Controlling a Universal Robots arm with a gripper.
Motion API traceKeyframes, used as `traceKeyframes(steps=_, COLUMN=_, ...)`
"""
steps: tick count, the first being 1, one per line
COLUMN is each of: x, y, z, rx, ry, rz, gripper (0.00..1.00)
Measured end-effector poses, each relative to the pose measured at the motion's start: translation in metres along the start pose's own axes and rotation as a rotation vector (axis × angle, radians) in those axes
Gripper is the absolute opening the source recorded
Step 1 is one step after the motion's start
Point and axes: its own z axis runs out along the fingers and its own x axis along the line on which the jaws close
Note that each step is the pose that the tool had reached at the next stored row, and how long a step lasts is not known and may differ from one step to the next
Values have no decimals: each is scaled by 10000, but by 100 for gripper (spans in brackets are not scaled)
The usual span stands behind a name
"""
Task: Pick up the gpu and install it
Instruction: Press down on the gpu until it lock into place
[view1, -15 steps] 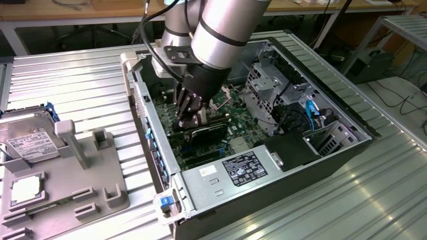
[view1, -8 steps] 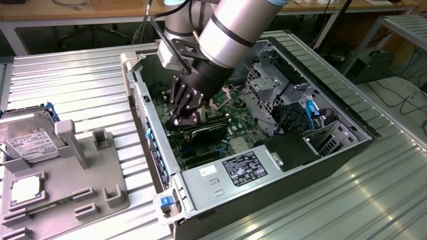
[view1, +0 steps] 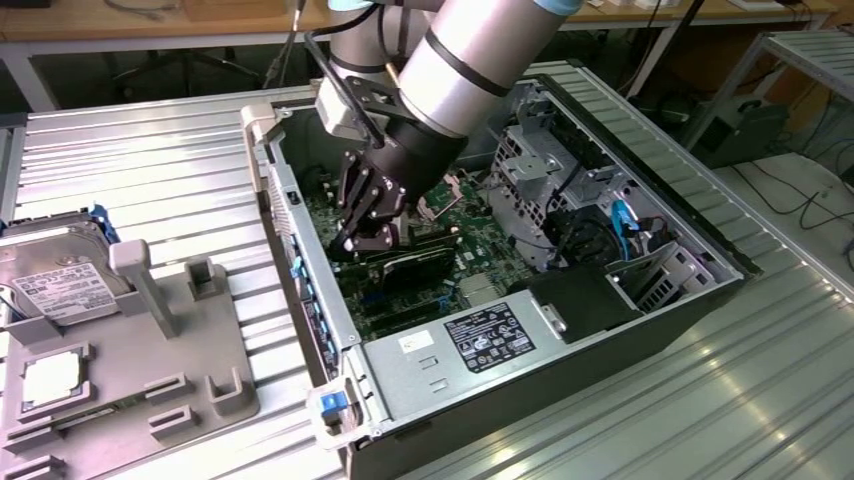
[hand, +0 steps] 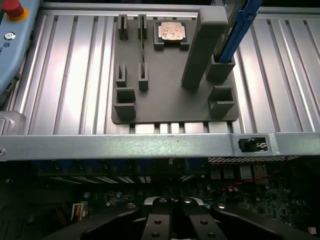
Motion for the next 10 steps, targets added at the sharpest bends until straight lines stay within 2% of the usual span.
traceKeyframes(steps=3, x=0, y=4, z=2, rx=-82, ry=2, rz=6, gripper=11)
traceKeyframes(steps=10, x=1, y=-17, z=49, rx=-182, ry=-6, rz=5, gripper=11)
